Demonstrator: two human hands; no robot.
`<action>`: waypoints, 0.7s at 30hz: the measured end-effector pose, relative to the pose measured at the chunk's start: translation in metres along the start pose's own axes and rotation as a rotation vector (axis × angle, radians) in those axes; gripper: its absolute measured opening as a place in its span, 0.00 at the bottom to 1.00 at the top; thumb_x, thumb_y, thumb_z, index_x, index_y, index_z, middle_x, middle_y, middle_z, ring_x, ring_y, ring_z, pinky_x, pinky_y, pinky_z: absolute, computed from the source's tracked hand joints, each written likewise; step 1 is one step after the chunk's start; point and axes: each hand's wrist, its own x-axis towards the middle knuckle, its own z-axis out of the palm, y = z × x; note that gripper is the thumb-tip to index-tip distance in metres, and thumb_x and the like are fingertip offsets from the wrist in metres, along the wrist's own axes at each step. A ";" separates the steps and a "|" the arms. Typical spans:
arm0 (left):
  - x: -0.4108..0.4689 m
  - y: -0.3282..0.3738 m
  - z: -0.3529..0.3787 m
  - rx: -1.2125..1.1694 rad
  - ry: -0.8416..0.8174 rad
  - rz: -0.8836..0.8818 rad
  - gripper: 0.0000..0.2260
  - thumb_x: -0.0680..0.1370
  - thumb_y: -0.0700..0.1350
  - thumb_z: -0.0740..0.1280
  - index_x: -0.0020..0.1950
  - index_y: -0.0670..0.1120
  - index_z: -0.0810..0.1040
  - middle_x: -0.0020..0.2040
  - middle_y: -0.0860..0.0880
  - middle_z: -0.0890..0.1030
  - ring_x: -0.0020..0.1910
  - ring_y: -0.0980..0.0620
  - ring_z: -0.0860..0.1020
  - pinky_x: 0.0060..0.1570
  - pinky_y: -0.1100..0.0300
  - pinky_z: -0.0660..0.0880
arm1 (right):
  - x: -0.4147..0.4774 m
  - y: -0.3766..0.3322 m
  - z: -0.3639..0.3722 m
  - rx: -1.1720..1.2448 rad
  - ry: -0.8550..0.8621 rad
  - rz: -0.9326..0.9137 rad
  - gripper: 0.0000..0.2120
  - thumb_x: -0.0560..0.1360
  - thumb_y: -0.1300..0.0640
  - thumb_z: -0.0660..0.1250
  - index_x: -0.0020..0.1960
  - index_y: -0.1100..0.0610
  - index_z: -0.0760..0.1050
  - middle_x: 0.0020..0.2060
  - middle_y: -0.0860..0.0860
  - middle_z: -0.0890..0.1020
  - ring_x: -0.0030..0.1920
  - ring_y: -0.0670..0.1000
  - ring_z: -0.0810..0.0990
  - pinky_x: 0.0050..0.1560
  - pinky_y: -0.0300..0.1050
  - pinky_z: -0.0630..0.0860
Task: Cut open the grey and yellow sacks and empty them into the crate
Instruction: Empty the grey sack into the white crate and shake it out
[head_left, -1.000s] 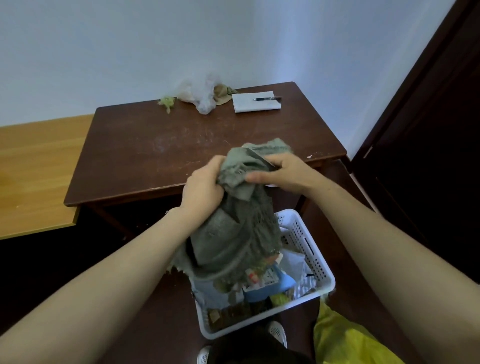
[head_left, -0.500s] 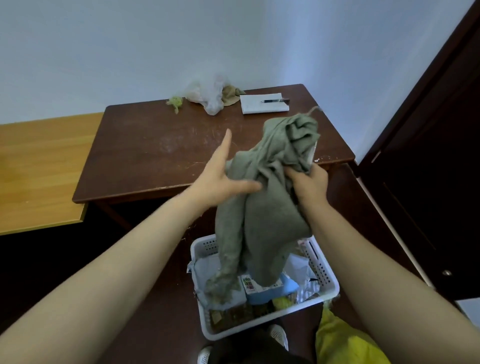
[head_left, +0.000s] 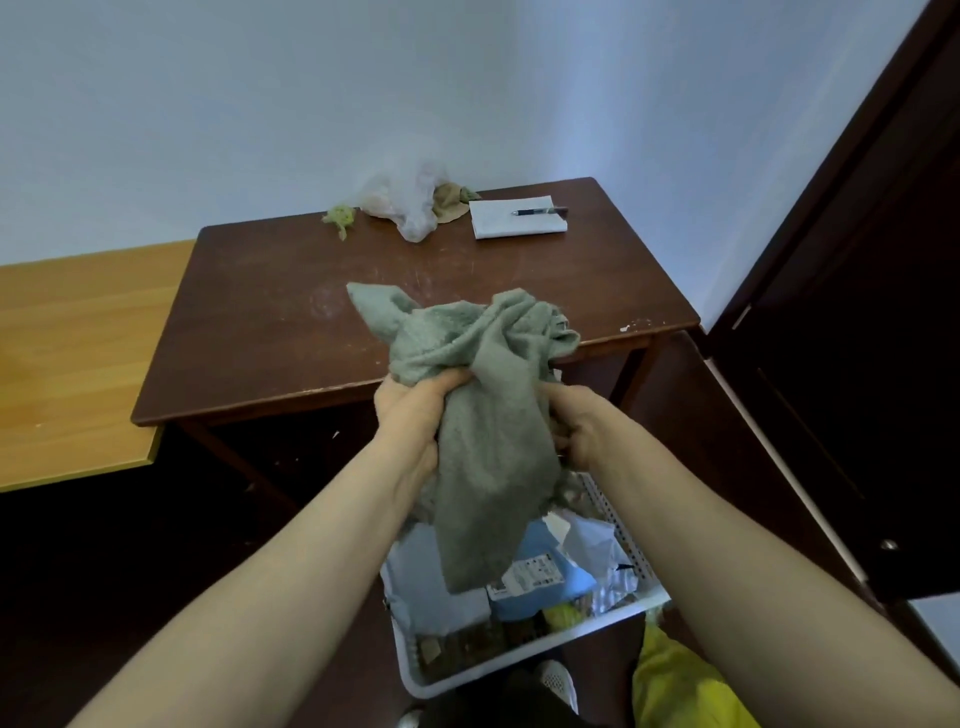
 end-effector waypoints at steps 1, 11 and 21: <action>0.004 0.002 -0.003 -0.011 0.031 0.032 0.21 0.64 0.36 0.78 0.55 0.46 0.78 0.47 0.46 0.84 0.40 0.50 0.84 0.33 0.58 0.80 | 0.003 0.001 -0.010 -0.065 -0.010 -0.013 0.15 0.73 0.53 0.70 0.29 0.56 0.75 0.19 0.49 0.73 0.17 0.44 0.59 0.17 0.32 0.59; 0.029 0.004 -0.011 0.268 0.174 0.172 0.27 0.61 0.40 0.80 0.58 0.45 0.78 0.50 0.48 0.83 0.48 0.48 0.81 0.49 0.52 0.79 | -0.005 0.001 -0.023 -0.473 -0.147 -0.669 0.44 0.61 0.54 0.80 0.73 0.48 0.63 0.62 0.37 0.73 0.54 0.29 0.74 0.48 0.27 0.74; 0.021 0.026 0.003 0.264 -0.382 -0.143 0.28 0.66 0.53 0.77 0.62 0.45 0.77 0.55 0.48 0.83 0.52 0.50 0.82 0.46 0.57 0.78 | 0.026 0.002 -0.003 -0.470 0.149 -0.881 0.15 0.63 0.58 0.77 0.47 0.49 0.78 0.42 0.43 0.83 0.46 0.46 0.81 0.50 0.52 0.79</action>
